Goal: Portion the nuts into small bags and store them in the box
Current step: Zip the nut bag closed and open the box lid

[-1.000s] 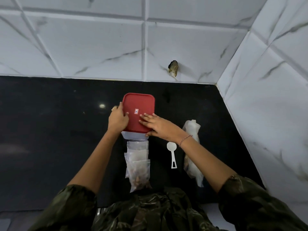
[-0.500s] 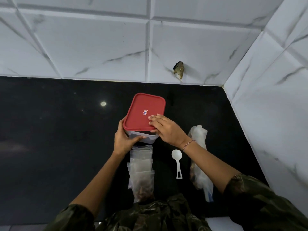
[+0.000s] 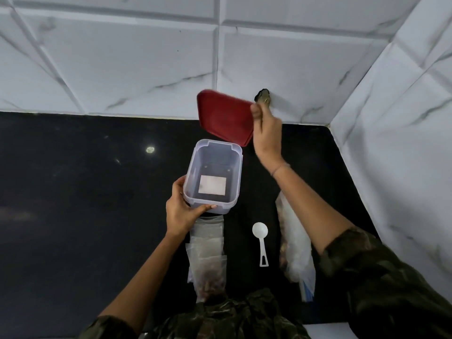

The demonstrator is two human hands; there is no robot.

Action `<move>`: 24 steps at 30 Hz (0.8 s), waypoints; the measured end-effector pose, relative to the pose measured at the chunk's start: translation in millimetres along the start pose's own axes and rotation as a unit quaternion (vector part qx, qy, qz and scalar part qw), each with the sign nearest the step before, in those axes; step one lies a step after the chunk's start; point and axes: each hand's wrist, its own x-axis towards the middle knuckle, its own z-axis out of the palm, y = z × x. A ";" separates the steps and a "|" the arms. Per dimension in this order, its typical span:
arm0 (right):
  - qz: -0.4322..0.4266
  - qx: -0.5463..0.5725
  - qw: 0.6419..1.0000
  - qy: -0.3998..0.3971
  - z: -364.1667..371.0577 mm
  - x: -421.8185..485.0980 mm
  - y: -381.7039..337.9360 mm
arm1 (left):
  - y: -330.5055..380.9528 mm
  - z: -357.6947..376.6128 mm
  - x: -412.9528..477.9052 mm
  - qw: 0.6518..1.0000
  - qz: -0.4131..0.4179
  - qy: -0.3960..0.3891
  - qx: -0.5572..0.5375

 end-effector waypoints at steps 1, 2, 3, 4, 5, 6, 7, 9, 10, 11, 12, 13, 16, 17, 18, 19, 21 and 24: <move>0.029 -0.001 0.999 0.013 -0.3 12.6 3.7 | 0.5 0.0 -1.5 1.000 0.004 0.002 -0.003; 0.055 -0.006 0.998 0.021 -0.3 23.7 9.9 | 1.1 -0.5 -2.2 1.000 0.007 0.004 -0.005; 0.080 -0.014 0.996 0.032 -0.5 33.1 18.2 | 1.4 -1.1 -2.4 1.000 0.013 0.005 -0.003; 0.103 -0.020 0.993 0.045 -1.7 40.3 27.3 | 0.6 -1.5 -2.3 1.000 0.023 0.003 0.008; 0.126 -0.029 0.990 0.057 -2.7 45.7 38.1 | -0.6 -0.9 -2.1 0.999 0.035 0.003 0.021; 0.147 -0.037 0.986 0.064 -4.7 48.9 49.0 | -2.0 -0.1 -2.3 0.999 0.043 0.006 0.033; 0.167 -0.047 0.983 0.065 -7.3 49.7 59.5 | -2.2 0.8 -3.2 0.998 0.047 0.013 0.041; 0.202 -0.068 0.975 0.056 -11.5 46.3 81.5 | -3.2 2.9 -3.5 0.997 0.051 0.027 0.048; 0.223 -0.077 0.971 0.043 -12.7 42.5 93.6 | -3.3 3.5 -3.3 0.997 0.049 0.031 0.051; 0.246 -0.084 0.965 0.022 -13.4 37.1 105.2 | -3.2 3.8 -2.8 0.997 0.045 0.033 0.054; 0.269 -0.089 0.959 -0.007 -13.3 30.7 115.6 | -3.2 3.5 -2.3 0.997 0.043 0.034 0.056; 0.289 -0.093 0.952 -0.041 -12.3 24.0 125.9 | -3.2 3.5 -1.6 0.997 0.043 0.034 0.057; 0.320 -0.102 0.933 -0.126 -6.7 4.4 146.2 | -2.8 3.6 -1.1 0.997 0.046 0.029 0.056; 0.326 -0.102 0.928 -0.146 -4.5 -1.0 149.4 | -2.2 3.4 -1.7 0.997 0.049 0.029 0.057; 0.331 -0.102 0.924 -0.164 -2.1 -5.5 151.9 | -2.5 3.4 -1.9 0.996 0.053 0.030 0.059; 0.332 -0.106 0.920 -0.181 -0.4 -8.5 153.8 | -2.7 3.3 -1.9 0.996 0.055 0.030 0.062; 0.325 -0.131 0.912 -0.215 2.5 -12.2 158.1 | -3.4 2.9 -1.3 0.996 0.055 0.030 0.068; 0.300 -0.183 0.902 -0.250 4.8 -14.8 165.1 | -2.9 2.0 -0.1 0.995 0.056 0.028 0.082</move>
